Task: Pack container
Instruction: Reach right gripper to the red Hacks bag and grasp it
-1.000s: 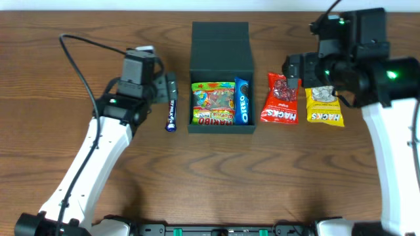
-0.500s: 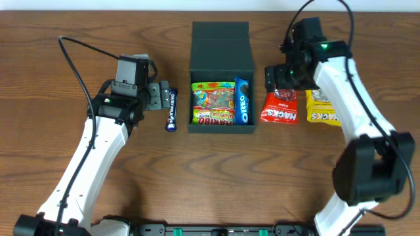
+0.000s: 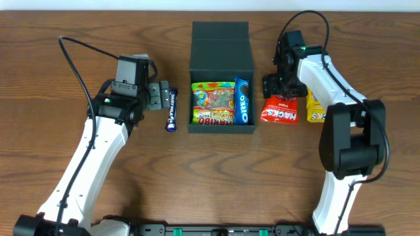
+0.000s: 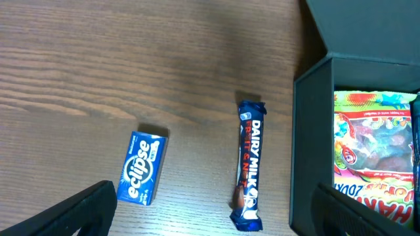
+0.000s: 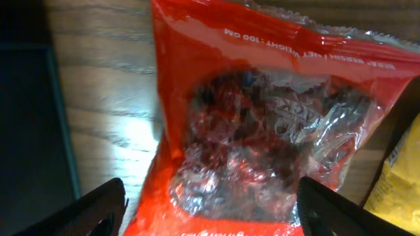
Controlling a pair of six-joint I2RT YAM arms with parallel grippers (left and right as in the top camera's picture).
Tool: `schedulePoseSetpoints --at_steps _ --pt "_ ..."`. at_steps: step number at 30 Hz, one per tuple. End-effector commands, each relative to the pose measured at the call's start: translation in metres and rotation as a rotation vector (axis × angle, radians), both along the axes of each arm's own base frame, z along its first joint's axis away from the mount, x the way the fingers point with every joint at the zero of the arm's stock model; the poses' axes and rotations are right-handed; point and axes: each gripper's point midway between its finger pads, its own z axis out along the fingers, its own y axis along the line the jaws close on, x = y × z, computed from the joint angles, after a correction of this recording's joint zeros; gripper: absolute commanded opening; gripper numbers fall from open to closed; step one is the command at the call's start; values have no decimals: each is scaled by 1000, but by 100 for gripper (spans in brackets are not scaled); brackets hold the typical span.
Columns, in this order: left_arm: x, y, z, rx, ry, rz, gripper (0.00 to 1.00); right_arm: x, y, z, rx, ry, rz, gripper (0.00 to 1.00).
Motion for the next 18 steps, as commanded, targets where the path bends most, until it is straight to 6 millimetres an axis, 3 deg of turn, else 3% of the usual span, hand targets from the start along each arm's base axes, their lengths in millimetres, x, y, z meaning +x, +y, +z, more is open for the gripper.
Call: schedulePoseSetpoints --at_steps 1,3,6,9,15,18 --pt "2 2 10 14 -25 -6 95 0 -9 -9 -29 10 -28 72" --pt "2 2 10 14 -26 -6 95 2 -9 -10 -28 2 -28 56" --pt "2 2 10 14 -26 -6 95 4 -9 -11 -26 -6 -28 20" --pt "2 2 10 14 -26 -6 95 4 -9 -11 -26 -6 -28 2" --pt "2 2 10 14 -26 -6 95 4 -9 -11 -26 -4 -28 1" --pt "3 4 14 36 -44 -21 95 9 -8 3 -26 -9 -27 1"
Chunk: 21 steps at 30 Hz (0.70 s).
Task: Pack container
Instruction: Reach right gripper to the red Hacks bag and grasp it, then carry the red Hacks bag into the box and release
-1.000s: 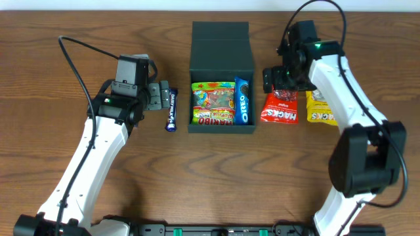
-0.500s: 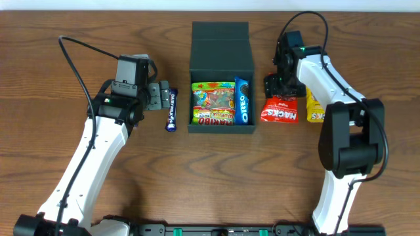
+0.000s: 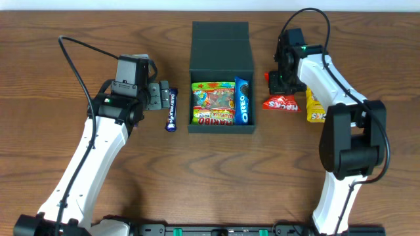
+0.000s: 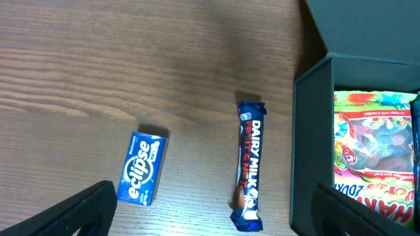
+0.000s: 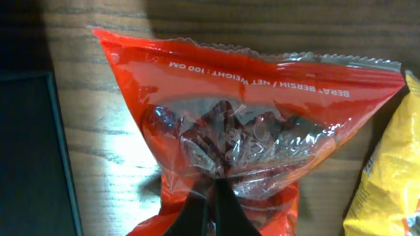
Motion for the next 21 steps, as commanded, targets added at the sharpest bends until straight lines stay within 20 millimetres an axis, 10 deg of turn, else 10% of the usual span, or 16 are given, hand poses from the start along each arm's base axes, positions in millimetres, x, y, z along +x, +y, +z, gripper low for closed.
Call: schedulePoseSetpoints --at_steps 1,12,21 --pt "3 5 18 44 -58 -31 95 4 -3 7 -1 13 -8 1" --pt "-21 18 105 72 -317 -34 95 53 54 182 -28 -405 383 1" --pt "-61 27 151 69 -445 -45 95 -2 173 204 78 -485 1120 1"
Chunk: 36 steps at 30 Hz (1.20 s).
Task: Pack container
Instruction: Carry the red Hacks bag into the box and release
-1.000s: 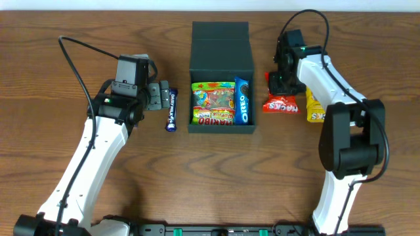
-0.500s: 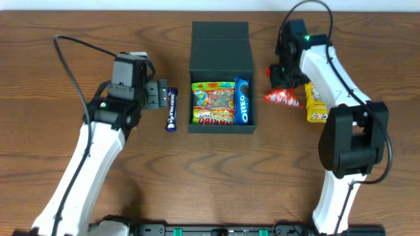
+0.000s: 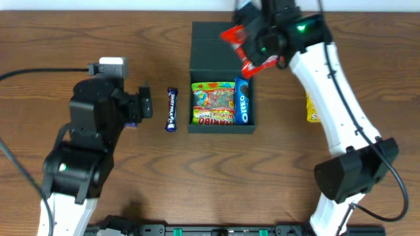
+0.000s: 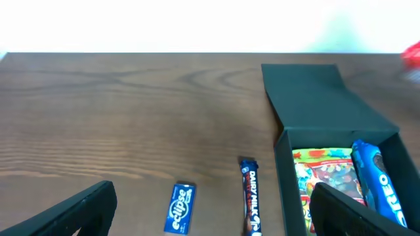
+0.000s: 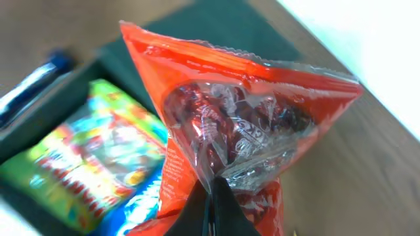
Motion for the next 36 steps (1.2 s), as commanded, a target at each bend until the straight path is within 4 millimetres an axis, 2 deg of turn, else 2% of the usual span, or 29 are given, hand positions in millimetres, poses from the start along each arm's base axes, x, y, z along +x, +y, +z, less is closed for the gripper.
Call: schedulePoseSetpoints --at_steps 1,7,12,21,26,33,36 --pt "-11 6 12 22 -28 5 95 -28 48 3 -5 -43 385 1" --pt "-24 8 7 28 5 3 95 -48 76 -6 -82 -100 623 1" --pt "-29 9 -1 35 44 1 95 -51 85 -35 -74 -89 669 1" --pt "-29 9 -1 35 43 1 95 -44 89 -80 -68 -107 671 1" --pt "-29 9 -1 35 43 1 95 -49 86 -104 -82 -95 693 1" --pt "-29 9 -1 35 44 1 95 -55 81 -119 -113 -91 748 1" --pt "-29 9 -1 35 44 1 95 -51 78 -124 -114 -103 744 1"
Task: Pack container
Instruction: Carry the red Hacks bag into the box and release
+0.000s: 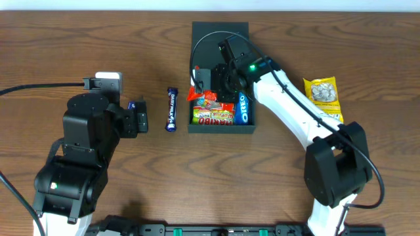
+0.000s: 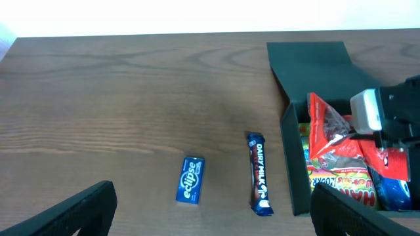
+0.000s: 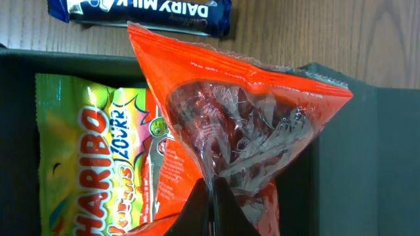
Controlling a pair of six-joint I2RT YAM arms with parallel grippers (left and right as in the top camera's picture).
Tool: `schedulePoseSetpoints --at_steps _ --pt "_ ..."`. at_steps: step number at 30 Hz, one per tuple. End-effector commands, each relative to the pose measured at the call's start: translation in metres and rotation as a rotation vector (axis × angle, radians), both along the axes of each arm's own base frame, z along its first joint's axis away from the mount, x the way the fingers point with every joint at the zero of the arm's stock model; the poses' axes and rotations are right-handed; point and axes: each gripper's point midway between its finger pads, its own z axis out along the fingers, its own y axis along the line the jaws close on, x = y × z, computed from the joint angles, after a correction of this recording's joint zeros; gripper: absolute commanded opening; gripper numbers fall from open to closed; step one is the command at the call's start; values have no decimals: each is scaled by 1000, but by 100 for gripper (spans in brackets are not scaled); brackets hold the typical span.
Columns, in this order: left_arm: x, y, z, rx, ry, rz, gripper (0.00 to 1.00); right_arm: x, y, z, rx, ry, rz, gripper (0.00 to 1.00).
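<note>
My right gripper (image 3: 211, 200) is shut on the red candy bag (image 3: 243, 124), which hangs over the back left of the open black box (image 1: 222, 128), above the Haribo bag (image 1: 214, 115). An Oreo pack (image 1: 243, 107) lies along the box's right side. The red bag (image 1: 203, 98) also shows in the overhead view and the left wrist view (image 2: 331, 134). My left gripper (image 2: 210, 213) is open, raised above the table left of the box, with a Dairy Milk bar (image 2: 260, 174) and a blue Eclipse box (image 2: 190, 180) below it.
A yellow snack bag (image 1: 321, 95) lies on the wood table right of the box. The box lid (image 1: 220, 36) lies open flat behind the box. The Dairy Milk bar (image 1: 172, 110) lies just left of the box wall.
My right gripper has carried the red bag from above the box lid down to the box's back left, over the Haribo bag. The left arm has barely shifted.
My right gripper stood open around the red bag on the table right of the box. It then shut on the bag. The bag was later held high over the box lid while the left arm had risen, and now it hangs in the box opening.
</note>
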Motion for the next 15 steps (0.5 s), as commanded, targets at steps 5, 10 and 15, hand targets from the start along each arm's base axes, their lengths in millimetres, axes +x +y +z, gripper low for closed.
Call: schedulePoseSetpoints --at_steps 5,10,15 --pt "0 2 6 6 -13 4 95 7 -6 -2 20 -25 11 4" --pt "0 2 6 5 -13 4 95 18 -4 5 58 -35 -80 99" --pt "-1 2 5 6 -10 4 95 37 4 62 221 -87 -263 99"
